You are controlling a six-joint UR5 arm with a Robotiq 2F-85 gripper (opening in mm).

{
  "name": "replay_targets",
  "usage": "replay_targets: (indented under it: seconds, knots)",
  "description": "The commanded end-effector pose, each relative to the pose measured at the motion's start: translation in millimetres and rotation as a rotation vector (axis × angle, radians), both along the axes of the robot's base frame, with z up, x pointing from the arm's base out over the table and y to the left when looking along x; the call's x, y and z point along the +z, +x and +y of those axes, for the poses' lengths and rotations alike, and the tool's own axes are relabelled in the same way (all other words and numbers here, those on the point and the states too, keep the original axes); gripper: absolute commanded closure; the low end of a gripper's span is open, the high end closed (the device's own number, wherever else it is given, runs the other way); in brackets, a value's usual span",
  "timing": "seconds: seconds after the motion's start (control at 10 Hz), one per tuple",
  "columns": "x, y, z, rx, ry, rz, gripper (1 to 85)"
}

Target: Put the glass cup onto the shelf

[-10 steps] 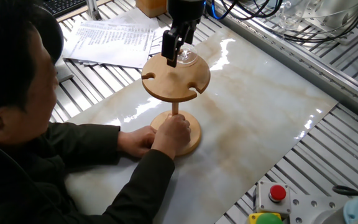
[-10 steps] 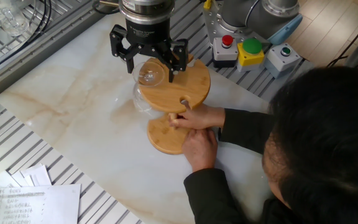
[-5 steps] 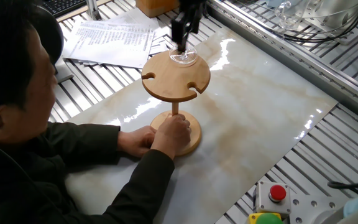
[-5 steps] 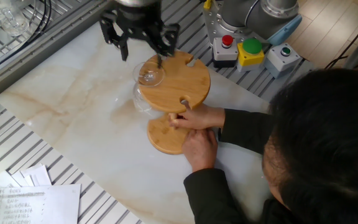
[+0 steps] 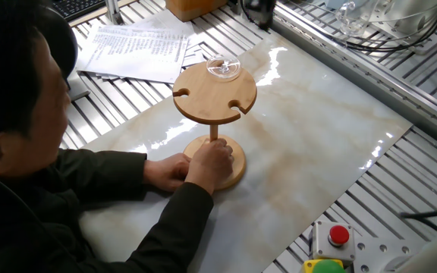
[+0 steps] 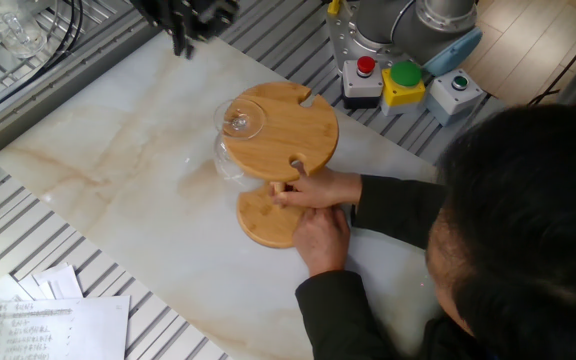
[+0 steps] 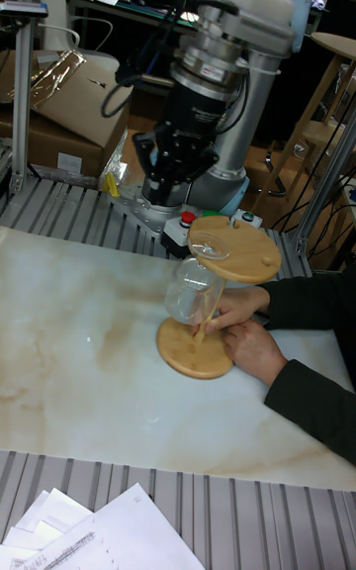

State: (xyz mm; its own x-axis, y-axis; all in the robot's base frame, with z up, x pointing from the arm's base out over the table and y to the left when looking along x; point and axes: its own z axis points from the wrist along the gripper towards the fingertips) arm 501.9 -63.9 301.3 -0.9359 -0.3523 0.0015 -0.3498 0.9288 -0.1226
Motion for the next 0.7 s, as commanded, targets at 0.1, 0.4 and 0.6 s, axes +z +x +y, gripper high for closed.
replay_targets:
  seconds: [0.1, 0.4, 0.6]
  knots:
    - [-7.3, 1.5, -13.3, -0.112, 0.073, -0.046, 84.7]
    - [-7.6, 12.8, 0.8, -0.139, 0.11, -0.077, 84.7]
    - [-6.8, 16.6, 2.7, -0.142, 0.098, -0.078, 84.7]
